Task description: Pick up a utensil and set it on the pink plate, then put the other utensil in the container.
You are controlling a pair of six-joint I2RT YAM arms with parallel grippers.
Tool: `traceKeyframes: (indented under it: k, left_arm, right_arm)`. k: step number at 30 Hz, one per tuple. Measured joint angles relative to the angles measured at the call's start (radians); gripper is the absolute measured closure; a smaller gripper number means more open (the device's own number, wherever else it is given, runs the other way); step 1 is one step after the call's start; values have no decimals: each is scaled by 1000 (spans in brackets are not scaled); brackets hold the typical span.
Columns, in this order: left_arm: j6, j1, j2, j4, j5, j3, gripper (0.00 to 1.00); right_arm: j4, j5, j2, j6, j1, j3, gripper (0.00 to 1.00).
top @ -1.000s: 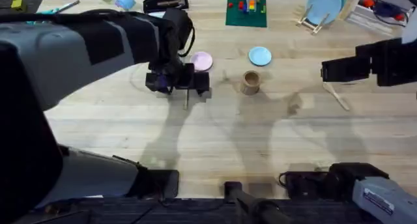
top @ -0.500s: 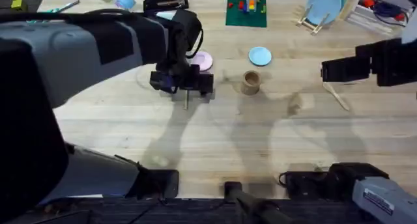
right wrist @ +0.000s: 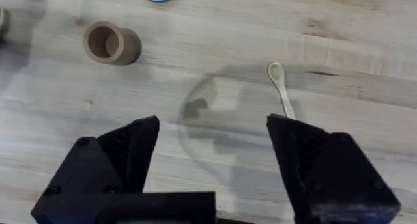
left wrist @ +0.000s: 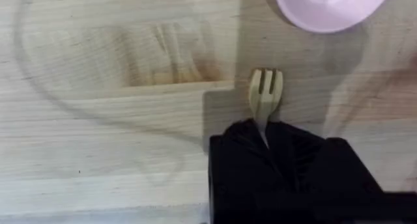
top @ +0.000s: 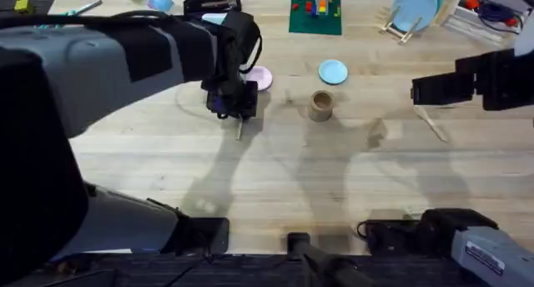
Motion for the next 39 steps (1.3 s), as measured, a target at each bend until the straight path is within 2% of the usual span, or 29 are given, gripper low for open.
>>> traceKeyframes:
  k: [8,14,18,23,28,39]
  left_arm:
    - [0,-1,0,-10,0,4,953]
    - [0,-1,30,-117,-1,50,958]
    - [0,-1,33,-200,-1,109,958]
    - [1,-1,32,-256,-2,237,958]
    - [4,-1,31,-255,-2,329,958]
    - [38,-1,59,-216,-1,439,958]
  right_arm:
    - [0,0,0,0,0,0,7]
    - [0,0,0,0,0,0,8]
    - [0,0,0,0,0,0,8]
    - [0,0,0,0,0,0,9]
    - [0,0,0,0,0,0,7]
    - [0,0,0,0,0,0,6]
